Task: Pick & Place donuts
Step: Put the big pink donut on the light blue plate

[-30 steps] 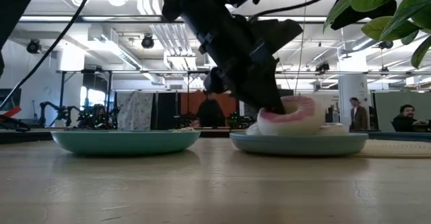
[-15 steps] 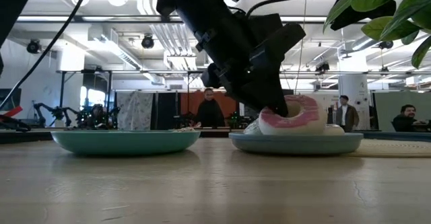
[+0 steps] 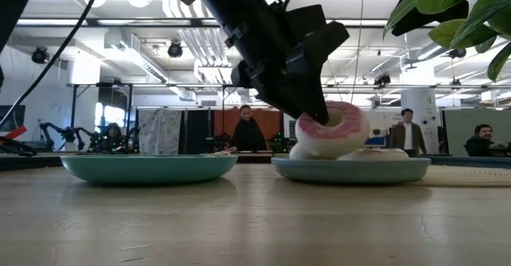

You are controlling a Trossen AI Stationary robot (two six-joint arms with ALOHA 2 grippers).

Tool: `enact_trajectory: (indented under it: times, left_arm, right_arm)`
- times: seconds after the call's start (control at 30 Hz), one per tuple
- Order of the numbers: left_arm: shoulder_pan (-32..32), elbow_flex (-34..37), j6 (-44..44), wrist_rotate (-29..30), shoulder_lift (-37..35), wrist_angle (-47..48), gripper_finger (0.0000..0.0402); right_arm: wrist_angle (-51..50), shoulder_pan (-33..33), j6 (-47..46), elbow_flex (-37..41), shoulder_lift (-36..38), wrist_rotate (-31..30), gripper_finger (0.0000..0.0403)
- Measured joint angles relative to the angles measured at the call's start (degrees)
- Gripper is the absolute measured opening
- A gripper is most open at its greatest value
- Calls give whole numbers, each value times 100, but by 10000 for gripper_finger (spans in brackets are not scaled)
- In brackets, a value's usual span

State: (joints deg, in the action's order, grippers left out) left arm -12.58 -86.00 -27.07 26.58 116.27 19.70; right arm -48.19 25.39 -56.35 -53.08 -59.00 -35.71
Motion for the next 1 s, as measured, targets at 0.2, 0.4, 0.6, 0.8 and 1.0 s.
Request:
enact_trajectory:
  times: [0.2, 0.4, 0.6, 0.8, 1.0]
  left_arm:
    - [-14, 18, -242, 282, -2, 6, 131]
    - [-100, 49, -203, 142, -15, -14, 131]
    - [-140, 239, -245, 165, -15, 24, 131]
    - [-142, 259, -310, 171, -15, -101, 131]
    - [-140, 245, 6, 7, -15, -416, 131]
  right_arm:
    - [1, 0, 44, 0, 0, 1, 115]
    - [2, 0, 45, 0, 0, 1, 109]
    - [5, 0, 45, 0, 0, 3, 112]
    - [5, 0, 45, 0, 0, 6, 116]
    - [5, 0, 45, 0, 0, 10, 110]
